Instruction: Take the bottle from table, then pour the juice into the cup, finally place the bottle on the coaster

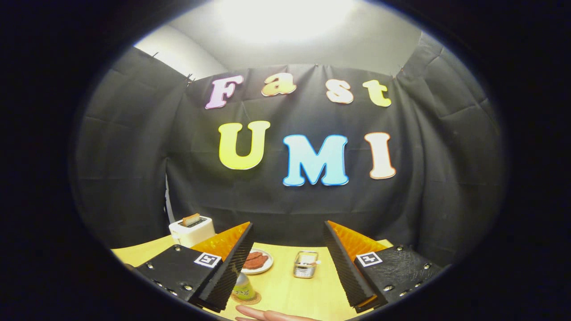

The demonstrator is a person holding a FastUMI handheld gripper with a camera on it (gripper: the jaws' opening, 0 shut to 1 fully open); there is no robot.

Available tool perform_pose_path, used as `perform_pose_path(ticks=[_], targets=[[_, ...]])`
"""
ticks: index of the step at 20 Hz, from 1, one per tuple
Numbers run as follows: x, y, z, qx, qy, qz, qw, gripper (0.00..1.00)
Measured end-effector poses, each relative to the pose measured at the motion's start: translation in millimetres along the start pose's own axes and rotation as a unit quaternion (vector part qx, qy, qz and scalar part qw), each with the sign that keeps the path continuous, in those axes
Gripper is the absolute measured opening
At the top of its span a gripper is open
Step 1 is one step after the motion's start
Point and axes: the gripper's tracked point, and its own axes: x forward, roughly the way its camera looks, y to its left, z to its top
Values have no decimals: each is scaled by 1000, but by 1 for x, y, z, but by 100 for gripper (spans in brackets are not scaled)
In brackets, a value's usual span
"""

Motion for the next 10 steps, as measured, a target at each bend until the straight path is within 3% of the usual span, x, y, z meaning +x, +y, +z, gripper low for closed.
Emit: perform_pose_path(ticks=[10], targets=[[-42,-45,12,1,18,-7,1000,95]])
